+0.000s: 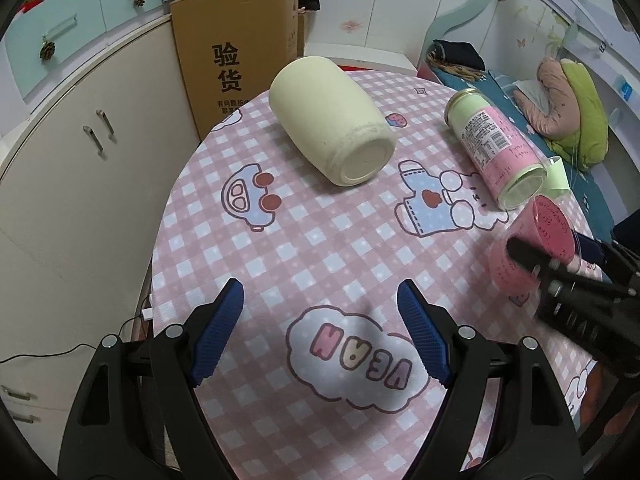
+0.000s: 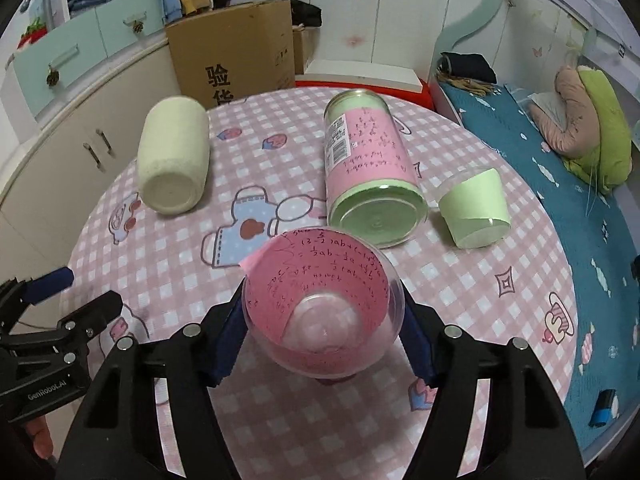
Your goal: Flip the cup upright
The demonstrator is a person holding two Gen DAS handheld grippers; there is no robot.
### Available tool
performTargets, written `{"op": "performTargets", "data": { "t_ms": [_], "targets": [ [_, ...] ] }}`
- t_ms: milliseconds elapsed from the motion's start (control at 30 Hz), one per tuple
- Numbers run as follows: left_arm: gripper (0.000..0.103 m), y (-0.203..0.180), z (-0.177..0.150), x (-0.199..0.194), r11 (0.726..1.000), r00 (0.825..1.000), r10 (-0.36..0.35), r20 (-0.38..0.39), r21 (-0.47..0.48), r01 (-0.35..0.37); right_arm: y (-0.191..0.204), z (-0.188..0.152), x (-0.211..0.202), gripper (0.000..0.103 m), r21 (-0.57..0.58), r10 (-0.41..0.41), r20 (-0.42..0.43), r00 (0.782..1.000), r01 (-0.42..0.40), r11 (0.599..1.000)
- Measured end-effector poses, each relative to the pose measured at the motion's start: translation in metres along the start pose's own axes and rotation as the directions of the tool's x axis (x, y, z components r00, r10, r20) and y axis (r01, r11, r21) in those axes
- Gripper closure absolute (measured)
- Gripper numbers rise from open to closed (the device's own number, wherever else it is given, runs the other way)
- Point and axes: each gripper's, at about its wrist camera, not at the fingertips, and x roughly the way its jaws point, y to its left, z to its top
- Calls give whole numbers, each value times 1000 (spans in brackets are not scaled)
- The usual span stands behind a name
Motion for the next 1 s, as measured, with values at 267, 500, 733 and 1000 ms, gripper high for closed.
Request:
{"op": "performTargets", "data": {
  "t_ms": [267,500,733,1000],
  "targets": [
    [19,-4,-4,-13,1000,999,20,26,4,-20,-1,-12,-14,11,36,14,17,1000,-14,999],
    [19,-26,-17,-35,998,998,21,64,56,-24,-17,-35,-60,10,104,-12,101,995,1,995],
    [19,-61,-35,-66,995,992,-19,121,95,7,-27,-61,-113,8,144,-122,228,966,91,985],
    [19,-92,-44,-114,992,963,-13,268,124,-21,-42,-87,-165,8,204,-227,387,893,158,966]
  ]
}}
